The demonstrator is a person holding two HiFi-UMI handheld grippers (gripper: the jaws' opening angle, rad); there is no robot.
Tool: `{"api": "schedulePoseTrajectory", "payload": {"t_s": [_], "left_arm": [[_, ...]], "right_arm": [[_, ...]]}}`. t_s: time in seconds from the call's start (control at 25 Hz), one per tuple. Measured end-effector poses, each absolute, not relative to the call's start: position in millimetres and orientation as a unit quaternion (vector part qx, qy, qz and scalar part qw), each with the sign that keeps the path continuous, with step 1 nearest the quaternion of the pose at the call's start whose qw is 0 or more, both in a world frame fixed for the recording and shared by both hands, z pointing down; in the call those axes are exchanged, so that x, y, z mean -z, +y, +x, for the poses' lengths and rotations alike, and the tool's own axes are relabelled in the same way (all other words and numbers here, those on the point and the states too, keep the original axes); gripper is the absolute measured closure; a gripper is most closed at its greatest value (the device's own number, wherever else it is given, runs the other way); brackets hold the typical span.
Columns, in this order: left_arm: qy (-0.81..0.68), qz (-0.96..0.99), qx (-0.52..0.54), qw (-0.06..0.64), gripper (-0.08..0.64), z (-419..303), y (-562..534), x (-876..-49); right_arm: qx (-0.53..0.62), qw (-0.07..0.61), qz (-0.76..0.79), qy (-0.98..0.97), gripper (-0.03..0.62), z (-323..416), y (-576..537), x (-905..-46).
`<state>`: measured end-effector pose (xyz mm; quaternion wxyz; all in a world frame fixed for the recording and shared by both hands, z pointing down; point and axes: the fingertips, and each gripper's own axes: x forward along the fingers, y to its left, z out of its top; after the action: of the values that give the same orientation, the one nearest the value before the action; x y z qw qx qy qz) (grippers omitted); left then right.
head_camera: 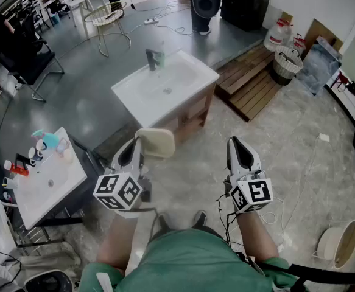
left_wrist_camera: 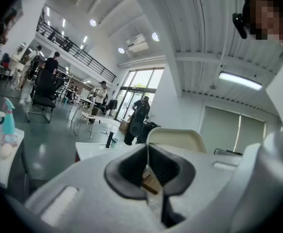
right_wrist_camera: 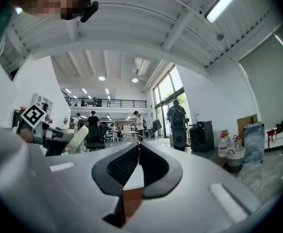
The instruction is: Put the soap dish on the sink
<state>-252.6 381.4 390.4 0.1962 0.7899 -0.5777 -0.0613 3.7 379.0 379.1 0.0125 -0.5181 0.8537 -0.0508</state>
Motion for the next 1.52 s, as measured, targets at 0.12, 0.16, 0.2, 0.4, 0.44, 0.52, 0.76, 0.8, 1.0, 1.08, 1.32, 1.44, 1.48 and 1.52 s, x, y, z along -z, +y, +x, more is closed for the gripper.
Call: {"api": "schedulePoseTrajectory", "payload": {"t_s": [0.12, 0.16, 0.2, 0.4, 0.44, 0.52, 0.76, 0.8, 1.0, 1.08, 1.32, 1.44, 1.48, 1.52], "left_arm": [[-0.573, 0.797, 0.061, 0.182, 0.552, -289.8, 360.6, -398.4], [-0.575, 0.795, 0.061, 0.186, 0.552, -299.7, 358.1, -404.8], [-0.577, 0.791, 0.061, 0.193, 0.552, -307.4, 357.6, -411.8], [-0.575, 0.790, 0.062, 0.203, 0.552, -305.0, 357.4, -414.1], [-0.572, 0.793, 0.063, 0.200, 0.552, -299.3, 356.5, -410.1], [-0.566, 0.799, 0.064, 0.193, 0.552, -285.2, 354.1, -400.7], [-0.560, 0.809, 0.070, 0.166, 0.552, -229.0, 348.3, -370.4], [-0.560, 0.810, 0.069, 0.161, 0.552, -218.9, 348.4, -367.3], [-0.569, 0.806, 0.068, 0.148, 0.552, -179.3, 350.2, -359.9], [-0.575, 0.802, 0.065, 0.147, 0.552, -170.0, 348.6, -360.3], [-0.582, 0.797, 0.055, 0.148, 0.552, -164.3, 327.7, -364.9], [-0.582, 0.796, 0.055, 0.156, 0.552, -172.0, 302.1, -377.1], [-0.582, 0.796, 0.056, 0.159, 0.552, -174.6, 291.8, -381.8], [-0.580, 0.796, 0.057, 0.161, 0.551, -177.6, 280.8, -385.8]], "right_arm": [[0.027, 0.016, -0.521, 0.853, 0.583, -31.1, 361.0, -386.2], [0.027, 0.013, -0.523, 0.852, 0.583, -38.1, 359.1, -390.1], [0.031, 0.009, -0.526, 0.850, 0.583, -42.5, 359.0, -393.6], [0.031, 0.009, -0.531, 0.847, 0.583, -42.1, 363.9, -390.9], [0.031, 0.010, -0.531, 0.846, 0.583, -40.0, 364.8, -388.2], [0.026, 0.018, -0.531, 0.847, 0.583, -31.9, 365.7, -381.5], [0.009, 0.055, -0.536, 0.842, 0.583, 25.2, 365.3, -355.4], [0.007, 0.060, -0.537, 0.841, 0.583, 36.8, 364.9, -352.4], [0.011, 0.077, -0.534, 0.842, 0.583, 84.0, 356.7, -348.4], [0.022, 0.075, -0.532, 0.843, 0.583, 94.5, 350.0, -352.4], [0.045, 0.071, -0.526, 0.847, 0.583, 98.9, 327.0, -363.0], [0.048, 0.066, -0.527, 0.846, 0.583, 92.1, 303.3, -373.5], [0.049, 0.063, -0.528, 0.845, 0.583, 89.6, 294.3, -378.2], [0.049, 0.060, -0.529, 0.845, 0.583, 86.5, 284.9, -382.6]]}}
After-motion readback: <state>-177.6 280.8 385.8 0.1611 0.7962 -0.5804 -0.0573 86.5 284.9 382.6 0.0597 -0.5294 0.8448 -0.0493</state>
